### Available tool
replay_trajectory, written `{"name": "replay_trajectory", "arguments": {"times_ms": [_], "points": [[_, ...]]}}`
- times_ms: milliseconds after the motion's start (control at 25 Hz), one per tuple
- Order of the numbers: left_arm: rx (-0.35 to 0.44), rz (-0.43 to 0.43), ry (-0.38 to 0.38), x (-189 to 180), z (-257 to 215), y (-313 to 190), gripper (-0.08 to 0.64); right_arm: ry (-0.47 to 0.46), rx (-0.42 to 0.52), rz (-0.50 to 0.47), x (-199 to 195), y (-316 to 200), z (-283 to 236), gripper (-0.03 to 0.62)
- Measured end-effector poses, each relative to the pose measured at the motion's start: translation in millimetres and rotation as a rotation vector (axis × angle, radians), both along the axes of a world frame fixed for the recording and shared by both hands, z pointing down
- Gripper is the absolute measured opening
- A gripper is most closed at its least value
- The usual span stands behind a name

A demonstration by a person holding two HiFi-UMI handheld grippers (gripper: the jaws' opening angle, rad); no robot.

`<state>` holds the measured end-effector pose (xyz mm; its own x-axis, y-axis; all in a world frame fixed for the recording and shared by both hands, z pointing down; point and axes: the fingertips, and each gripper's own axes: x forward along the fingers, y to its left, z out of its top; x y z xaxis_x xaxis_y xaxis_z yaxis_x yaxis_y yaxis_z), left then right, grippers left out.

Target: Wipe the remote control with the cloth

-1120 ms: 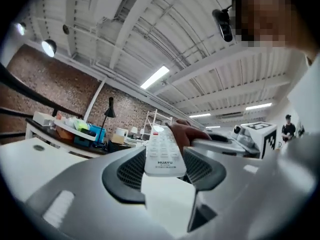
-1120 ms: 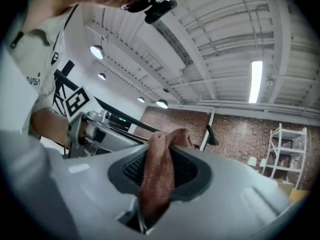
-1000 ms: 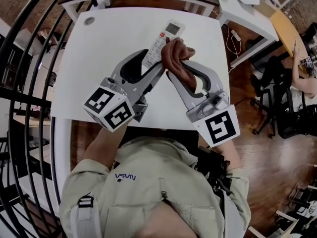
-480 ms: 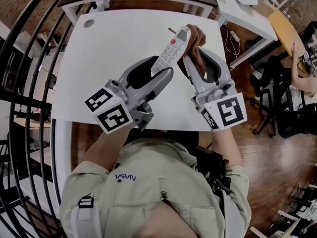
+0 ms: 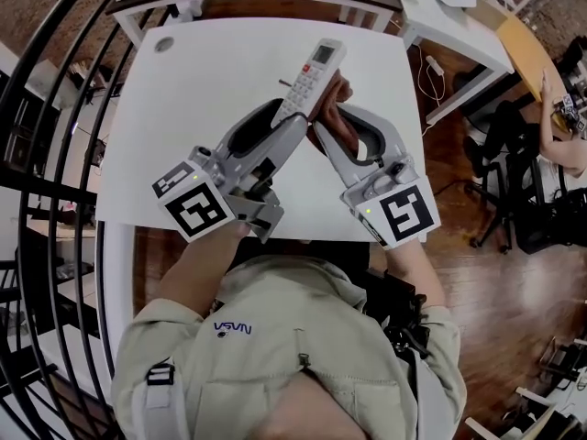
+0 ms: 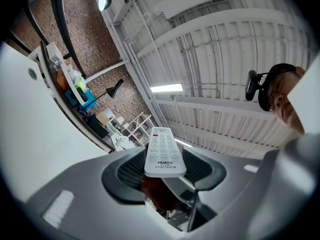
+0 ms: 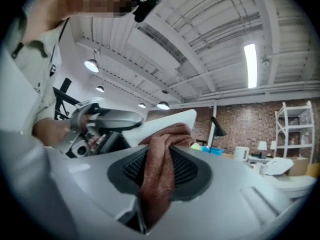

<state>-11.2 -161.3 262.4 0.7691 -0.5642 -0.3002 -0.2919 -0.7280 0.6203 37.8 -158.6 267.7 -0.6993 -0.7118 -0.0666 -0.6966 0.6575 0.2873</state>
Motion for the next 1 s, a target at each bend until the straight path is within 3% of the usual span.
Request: {"name": "replay_trajectory", "arguments": {"times_ms": [80,160,480,600,720,880,1000], "points": [[-0.01,0.035,0.002,8,2,6,0.24,-0.04,0.001,0.117,28,-26,-11,0.095],[-0.019,0.062,0.007,14,2,9,0.239,-0.038,-0.003,0.134,32,-37,-14,0.095],[-0.034,0.006,0.038,1,0,-5,0.239,0.13,-0.021,-0.132,-42,8,27,0.095],[-0.024,-0.035,0.016,-7,1,-12,0.239,0.159,-0.031,-0.146,-48,9,34,0.095],[0.063,-0.134,-0.113,-15,1,-25,0.239,0.15,-0.028,-0.074,-31,-9,27,0.095],[0.235,-0.305,-0.413,-25,10,-57,0.24,0.169,-0.026,0.055,3,-47,19,0.095],[0.308,-0.367,-0.619,-23,31,-87,0.239,0.181,-0.031,0.149,27,-76,19,0.095]]}}
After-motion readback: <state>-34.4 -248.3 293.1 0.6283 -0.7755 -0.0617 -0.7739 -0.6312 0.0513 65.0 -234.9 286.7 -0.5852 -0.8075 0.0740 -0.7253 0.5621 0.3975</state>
